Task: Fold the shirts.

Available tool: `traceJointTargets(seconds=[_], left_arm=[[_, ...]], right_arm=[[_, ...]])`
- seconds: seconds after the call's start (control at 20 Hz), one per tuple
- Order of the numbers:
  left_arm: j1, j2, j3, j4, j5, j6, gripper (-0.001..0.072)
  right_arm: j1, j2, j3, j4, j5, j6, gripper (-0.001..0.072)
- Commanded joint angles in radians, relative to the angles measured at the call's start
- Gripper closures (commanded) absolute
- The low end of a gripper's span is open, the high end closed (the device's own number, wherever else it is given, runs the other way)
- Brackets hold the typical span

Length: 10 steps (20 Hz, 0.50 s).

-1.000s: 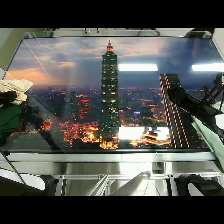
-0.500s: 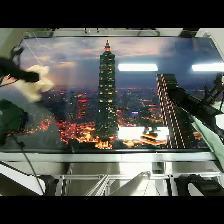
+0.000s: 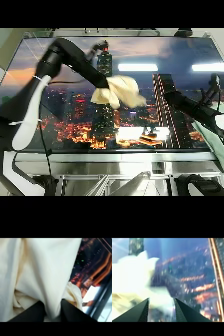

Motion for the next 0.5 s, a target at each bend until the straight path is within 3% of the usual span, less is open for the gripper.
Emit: traceJointTargets(seconds=[0.0, 0.05, 0.1, 0.15, 0.3, 0.45], left_arm=[[-0.103, -0.014, -0.057, -0.016, 0.067, -0.050, 0.0334], [-0.102, -0.014, -0.058, -0.016, 0.087, -0.061, 0.0261], [-0.090, -0.009, -0.057, -0.019, 0.100, -0.095, 0.0079], [-0.069, 0.001, -0.057, -0.019, 0.110, -0.134, -0.0004], [0.060, 0.055, -0.060, -0.019, 0.204, -0.198, -0.0004], [0.246, 0.172, -0.190, -0.026, 0.135, -0.247, -0.0003]], right_arm=[[-0.002, 0.000, 0.001, -0.054, 0.135, -0.004, 0.0275], [-0.010, 0.000, 0.001, -0.059, 0.169, -0.004, 0.0204], [-0.031, 0.000, 0.004, -0.056, 0.222, -0.003, 0.0205], [-0.060, -0.004, 0.015, -0.056, 0.275, 0.000, 0.0205], [-0.185, -0.085, 0.150, -0.056, 0.487, -0.006, 0.0213], [-0.220, -0.298, 0.355, -0.055, 0.634, -0.035, 0.0214]])
